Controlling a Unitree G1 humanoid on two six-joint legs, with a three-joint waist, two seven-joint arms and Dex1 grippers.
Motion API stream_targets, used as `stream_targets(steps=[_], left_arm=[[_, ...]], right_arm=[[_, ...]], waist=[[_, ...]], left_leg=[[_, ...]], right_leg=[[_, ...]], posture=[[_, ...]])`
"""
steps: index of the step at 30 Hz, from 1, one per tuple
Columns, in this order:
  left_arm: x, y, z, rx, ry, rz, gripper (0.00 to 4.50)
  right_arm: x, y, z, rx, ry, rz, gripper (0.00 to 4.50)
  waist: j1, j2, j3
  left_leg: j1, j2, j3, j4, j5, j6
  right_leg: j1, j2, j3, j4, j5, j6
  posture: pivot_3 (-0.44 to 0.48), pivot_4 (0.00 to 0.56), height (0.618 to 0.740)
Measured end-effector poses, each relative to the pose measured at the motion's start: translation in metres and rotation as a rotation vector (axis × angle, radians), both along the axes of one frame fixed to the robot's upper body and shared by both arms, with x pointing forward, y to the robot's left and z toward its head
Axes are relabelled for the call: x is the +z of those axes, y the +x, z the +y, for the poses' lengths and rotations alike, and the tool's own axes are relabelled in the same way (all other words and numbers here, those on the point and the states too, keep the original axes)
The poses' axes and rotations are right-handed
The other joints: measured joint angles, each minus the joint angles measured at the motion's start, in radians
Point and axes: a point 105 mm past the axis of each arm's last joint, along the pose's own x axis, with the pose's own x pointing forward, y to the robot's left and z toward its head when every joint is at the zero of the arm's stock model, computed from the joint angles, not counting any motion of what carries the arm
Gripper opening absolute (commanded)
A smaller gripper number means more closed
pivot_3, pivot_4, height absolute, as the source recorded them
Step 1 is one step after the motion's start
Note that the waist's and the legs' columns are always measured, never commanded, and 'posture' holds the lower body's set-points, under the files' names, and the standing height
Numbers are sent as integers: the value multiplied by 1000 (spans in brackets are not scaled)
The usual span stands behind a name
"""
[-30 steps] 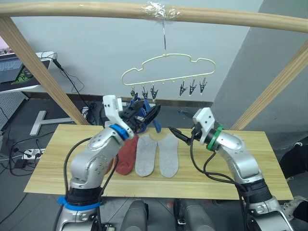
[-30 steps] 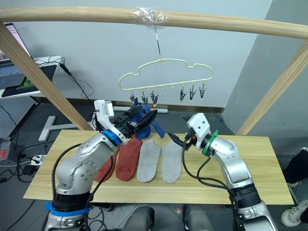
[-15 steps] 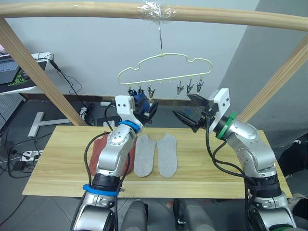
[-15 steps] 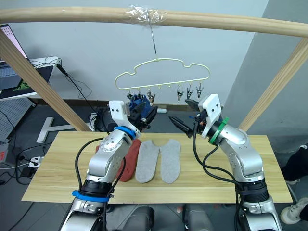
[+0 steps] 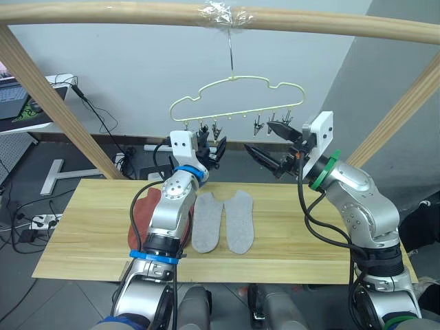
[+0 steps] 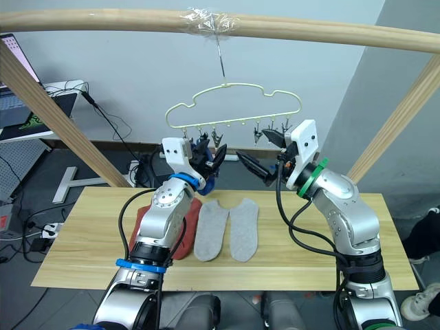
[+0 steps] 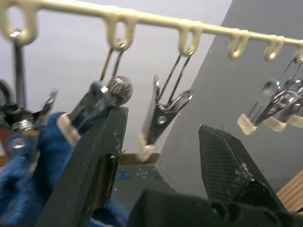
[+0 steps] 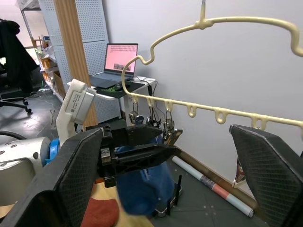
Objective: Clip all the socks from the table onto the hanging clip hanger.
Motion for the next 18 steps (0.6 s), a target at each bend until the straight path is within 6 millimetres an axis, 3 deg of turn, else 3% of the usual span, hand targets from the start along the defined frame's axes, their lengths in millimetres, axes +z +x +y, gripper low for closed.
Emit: stream_targets(steps=[18], left_arm=[[12,6,-1,32,61,-85,2713]], right_arm=[[3,6,0,-3,-2,2,4500]], waist=[[-10,0,0]], left_leg=[[0,0,0,0,0,0]], right_leg=[[0,0,-1,0,0,0]], posture=[[-25,208,740]])
